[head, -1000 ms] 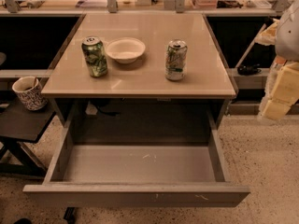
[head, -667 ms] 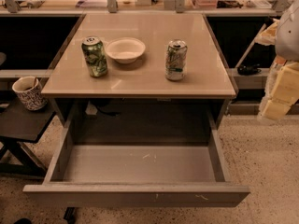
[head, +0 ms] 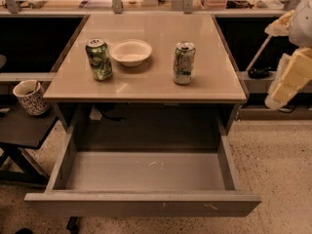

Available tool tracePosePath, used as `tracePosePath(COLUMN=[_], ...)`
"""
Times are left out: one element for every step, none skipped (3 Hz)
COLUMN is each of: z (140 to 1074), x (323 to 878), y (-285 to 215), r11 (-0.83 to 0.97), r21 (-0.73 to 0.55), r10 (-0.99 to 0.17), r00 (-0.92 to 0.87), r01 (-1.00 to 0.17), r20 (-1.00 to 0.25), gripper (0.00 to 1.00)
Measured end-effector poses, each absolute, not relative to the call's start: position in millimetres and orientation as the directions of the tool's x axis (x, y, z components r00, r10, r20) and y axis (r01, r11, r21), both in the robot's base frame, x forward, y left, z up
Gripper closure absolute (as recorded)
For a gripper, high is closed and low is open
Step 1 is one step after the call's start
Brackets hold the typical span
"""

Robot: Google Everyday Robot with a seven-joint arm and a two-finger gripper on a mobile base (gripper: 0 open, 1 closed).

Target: Place 7up can into top drawer

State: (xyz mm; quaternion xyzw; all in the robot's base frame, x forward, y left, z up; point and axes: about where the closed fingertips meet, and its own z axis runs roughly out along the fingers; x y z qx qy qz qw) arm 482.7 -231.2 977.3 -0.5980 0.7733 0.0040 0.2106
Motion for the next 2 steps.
tracePosePath(z=[983.4,978.7], x=[517.4,539.8], y=[-238.5,-247.7], r11=[0.285,0.301], r21=[-0.260,-0.257], r10=[-0.878,-0.796], r00=[-0.143,-0.093], r01=[-0.922,-0.918], r20=[-0.457,-0.599], gripper=[0.00,0.00])
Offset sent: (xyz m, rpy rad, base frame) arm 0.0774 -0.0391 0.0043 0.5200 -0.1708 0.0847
